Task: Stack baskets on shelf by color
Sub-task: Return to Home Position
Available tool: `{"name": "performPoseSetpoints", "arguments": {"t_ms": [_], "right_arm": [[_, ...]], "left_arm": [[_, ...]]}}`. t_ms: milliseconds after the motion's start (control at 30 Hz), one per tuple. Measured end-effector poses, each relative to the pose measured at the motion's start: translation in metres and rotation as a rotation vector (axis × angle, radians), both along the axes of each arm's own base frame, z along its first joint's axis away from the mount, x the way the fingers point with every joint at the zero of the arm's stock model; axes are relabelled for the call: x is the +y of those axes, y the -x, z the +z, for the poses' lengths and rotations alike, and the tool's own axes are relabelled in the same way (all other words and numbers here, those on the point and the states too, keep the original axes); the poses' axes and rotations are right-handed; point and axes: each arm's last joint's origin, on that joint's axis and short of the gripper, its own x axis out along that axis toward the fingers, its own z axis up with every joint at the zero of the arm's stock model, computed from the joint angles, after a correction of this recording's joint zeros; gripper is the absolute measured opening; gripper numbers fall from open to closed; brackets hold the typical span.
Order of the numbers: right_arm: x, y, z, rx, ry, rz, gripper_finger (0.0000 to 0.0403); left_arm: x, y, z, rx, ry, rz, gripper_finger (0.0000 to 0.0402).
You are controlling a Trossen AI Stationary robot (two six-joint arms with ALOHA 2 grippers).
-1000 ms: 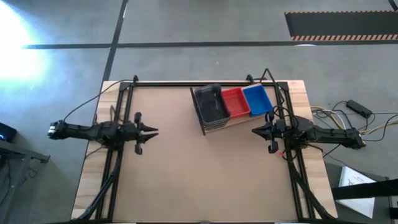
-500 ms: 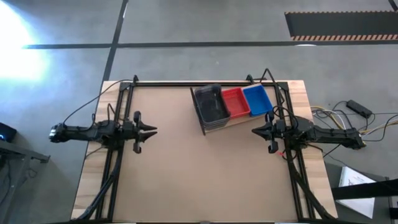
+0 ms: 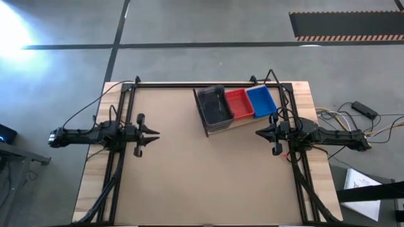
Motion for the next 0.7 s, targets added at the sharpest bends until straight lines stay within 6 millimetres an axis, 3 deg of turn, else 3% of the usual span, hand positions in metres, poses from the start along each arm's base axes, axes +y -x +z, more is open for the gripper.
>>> {"name": "performPoseSetpoints", "arguments": {"t_ms": [700], "right_arm": [[0.0000,0.0000,0.0000,0.000,0.000,0.000,0.0009]], "left_arm": [[0.0000,-0.0014,0.0018,-0.015,0.001,0.001,0.0067]]}}
